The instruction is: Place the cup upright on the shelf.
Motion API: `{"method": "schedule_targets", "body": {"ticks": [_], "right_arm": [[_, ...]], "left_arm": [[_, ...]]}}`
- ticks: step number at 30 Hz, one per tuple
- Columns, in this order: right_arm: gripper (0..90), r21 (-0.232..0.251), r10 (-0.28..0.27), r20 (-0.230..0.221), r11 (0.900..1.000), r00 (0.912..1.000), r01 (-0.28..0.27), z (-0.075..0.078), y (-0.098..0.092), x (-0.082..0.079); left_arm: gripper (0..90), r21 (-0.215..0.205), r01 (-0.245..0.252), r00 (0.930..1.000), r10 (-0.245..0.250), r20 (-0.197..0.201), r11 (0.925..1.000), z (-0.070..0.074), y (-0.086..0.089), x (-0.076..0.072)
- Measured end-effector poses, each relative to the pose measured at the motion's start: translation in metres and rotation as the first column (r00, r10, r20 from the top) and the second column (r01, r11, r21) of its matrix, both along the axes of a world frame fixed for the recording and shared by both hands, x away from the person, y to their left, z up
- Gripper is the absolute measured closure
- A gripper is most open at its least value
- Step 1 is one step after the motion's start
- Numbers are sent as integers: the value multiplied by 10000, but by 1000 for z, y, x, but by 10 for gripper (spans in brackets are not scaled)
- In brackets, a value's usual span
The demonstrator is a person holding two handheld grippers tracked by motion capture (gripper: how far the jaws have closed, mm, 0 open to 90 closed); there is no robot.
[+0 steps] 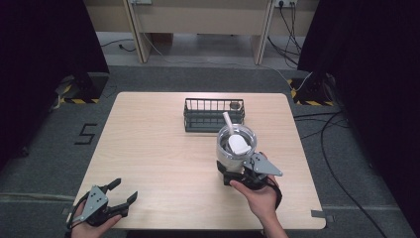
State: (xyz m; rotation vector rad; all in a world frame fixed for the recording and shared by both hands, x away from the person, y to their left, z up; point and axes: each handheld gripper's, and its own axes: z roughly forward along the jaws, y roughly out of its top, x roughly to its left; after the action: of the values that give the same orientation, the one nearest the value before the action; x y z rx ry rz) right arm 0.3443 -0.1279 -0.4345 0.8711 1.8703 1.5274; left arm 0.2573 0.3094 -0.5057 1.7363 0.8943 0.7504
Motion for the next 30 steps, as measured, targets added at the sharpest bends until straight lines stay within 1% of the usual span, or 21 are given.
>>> {"method": "schedule_targets", "body": {"ticks": [6,18,30], "right_arm": [[104,65,-134,-90,9999,9999,135,3,1,12],[104,-44,-309,-226,9995,9993,308,7,1,34],[104,-151,-670,-259,9977,9974,666,15,-1,54]], "left_arm": [[244,-26,0,10000,1,3,10000,0,1,0],[244,-54,6,10000,-6,-18,10000,0,1,0],[245,-61,13,10000,-14,-36,10000,-1,0,1]]}}
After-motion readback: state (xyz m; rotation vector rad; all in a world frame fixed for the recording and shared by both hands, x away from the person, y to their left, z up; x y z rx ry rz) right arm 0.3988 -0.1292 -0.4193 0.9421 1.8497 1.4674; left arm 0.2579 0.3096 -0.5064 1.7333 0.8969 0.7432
